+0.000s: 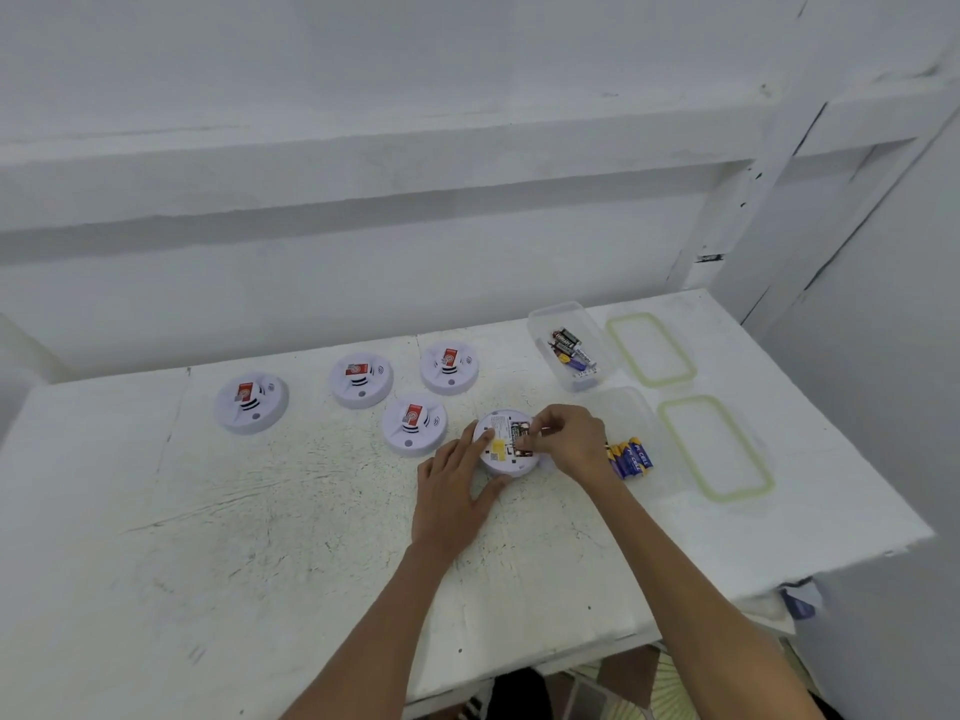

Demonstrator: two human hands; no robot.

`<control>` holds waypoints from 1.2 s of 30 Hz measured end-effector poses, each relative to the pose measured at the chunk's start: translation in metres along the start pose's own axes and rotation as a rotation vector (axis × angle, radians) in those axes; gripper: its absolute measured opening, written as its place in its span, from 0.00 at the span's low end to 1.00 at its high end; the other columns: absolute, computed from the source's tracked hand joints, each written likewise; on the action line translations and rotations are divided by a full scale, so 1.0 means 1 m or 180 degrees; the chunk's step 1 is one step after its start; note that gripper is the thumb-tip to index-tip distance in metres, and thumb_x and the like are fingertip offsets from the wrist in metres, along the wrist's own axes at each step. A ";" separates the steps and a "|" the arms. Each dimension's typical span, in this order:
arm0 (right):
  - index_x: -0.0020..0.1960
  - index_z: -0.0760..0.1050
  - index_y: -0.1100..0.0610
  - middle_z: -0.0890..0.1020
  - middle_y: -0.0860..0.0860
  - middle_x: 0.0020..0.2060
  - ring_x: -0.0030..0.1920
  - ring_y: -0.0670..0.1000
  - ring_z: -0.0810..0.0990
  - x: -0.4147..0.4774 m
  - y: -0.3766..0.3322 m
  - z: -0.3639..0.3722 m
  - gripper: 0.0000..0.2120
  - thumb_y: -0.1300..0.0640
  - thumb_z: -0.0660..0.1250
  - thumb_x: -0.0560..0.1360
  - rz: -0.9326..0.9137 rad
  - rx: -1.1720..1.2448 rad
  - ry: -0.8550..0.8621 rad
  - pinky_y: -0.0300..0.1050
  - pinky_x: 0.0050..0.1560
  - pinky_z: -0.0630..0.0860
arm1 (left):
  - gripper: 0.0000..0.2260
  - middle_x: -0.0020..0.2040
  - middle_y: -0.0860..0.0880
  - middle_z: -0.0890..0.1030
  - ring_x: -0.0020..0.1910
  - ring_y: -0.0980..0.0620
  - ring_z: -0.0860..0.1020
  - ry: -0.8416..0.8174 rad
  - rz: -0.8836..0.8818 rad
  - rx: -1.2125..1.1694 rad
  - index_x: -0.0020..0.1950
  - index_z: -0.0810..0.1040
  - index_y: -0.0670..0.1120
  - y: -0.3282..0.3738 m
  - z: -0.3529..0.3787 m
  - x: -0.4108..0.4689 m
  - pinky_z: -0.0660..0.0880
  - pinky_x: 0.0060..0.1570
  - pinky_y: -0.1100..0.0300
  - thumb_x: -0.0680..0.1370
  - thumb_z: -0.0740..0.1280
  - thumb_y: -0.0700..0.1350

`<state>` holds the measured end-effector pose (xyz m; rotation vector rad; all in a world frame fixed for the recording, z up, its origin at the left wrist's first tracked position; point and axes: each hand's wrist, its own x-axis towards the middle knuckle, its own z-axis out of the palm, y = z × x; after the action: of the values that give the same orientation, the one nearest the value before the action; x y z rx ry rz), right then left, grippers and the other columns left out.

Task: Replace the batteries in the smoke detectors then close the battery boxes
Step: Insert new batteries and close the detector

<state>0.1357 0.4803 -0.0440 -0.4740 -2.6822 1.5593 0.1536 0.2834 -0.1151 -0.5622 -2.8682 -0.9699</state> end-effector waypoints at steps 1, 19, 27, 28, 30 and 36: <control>0.38 0.81 0.59 0.85 0.51 0.36 0.36 0.44 0.81 0.000 0.000 0.002 0.11 0.60 0.82 0.63 -0.0016 0.0032 0.0022 0.30 0.33 0.75 | 0.30 0.79 0.57 0.65 0.75 0.53 0.66 -0.0004 -0.0013 0.0011 0.79 0.62 0.59 0.000 0.000 0.000 0.66 0.69 0.52 0.79 0.57 0.68; 0.65 0.76 0.57 0.80 0.51 0.60 0.60 0.50 0.77 -0.039 0.013 0.023 0.17 0.67 0.60 0.78 -0.0341 -0.0555 0.1044 0.41 0.60 0.74 | 0.52 0.78 0.56 0.68 0.75 0.54 0.67 -0.0390 -0.0610 -0.1120 0.80 0.61 0.53 -0.009 -0.014 0.023 0.65 0.74 0.45 0.62 0.73 0.72; 0.76 0.62 0.60 0.69 0.59 0.71 0.73 0.58 0.66 -0.029 0.024 0.029 0.26 0.58 0.63 0.79 -0.0050 -0.1824 0.0375 0.52 0.68 0.69 | 0.38 0.63 0.63 0.80 0.61 0.65 0.77 -0.0435 -0.0417 -0.1618 0.68 0.73 0.61 -0.005 -0.018 0.040 0.76 0.64 0.56 0.60 0.83 0.64; 0.76 0.62 0.60 0.71 0.59 0.70 0.71 0.59 0.68 -0.028 0.024 0.029 0.26 0.57 0.63 0.79 -0.0059 -0.1945 0.0321 0.51 0.66 0.71 | 0.35 0.61 0.64 0.80 0.60 0.66 0.77 -0.0361 -0.0420 -0.1675 0.65 0.73 0.64 -0.003 -0.021 0.038 0.75 0.62 0.62 0.61 0.84 0.61; 0.75 0.62 0.60 0.74 0.58 0.67 0.68 0.58 0.70 -0.028 0.025 0.030 0.27 0.55 0.65 0.79 -0.0111 -0.2178 0.0270 0.50 0.62 0.73 | 0.33 0.57 0.68 0.80 0.58 0.68 0.77 -0.0231 -0.0420 -0.1810 0.61 0.72 0.66 0.001 -0.024 0.034 0.73 0.57 0.72 0.63 0.85 0.54; 0.59 0.70 0.58 0.80 0.55 0.50 0.49 0.56 0.75 -0.045 0.006 0.034 0.19 0.49 0.67 0.73 -0.0053 -0.2185 0.0349 0.46 0.44 0.71 | 0.35 0.62 0.61 0.78 0.62 0.60 0.77 -0.0060 -0.0471 -0.1913 0.67 0.72 0.58 -0.002 -0.028 0.019 0.75 0.59 0.67 0.64 0.83 0.58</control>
<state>0.1753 0.4423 -0.0597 -0.5094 -3.0516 0.5384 0.1336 0.2710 -0.0909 -0.3847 -2.6304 -1.8759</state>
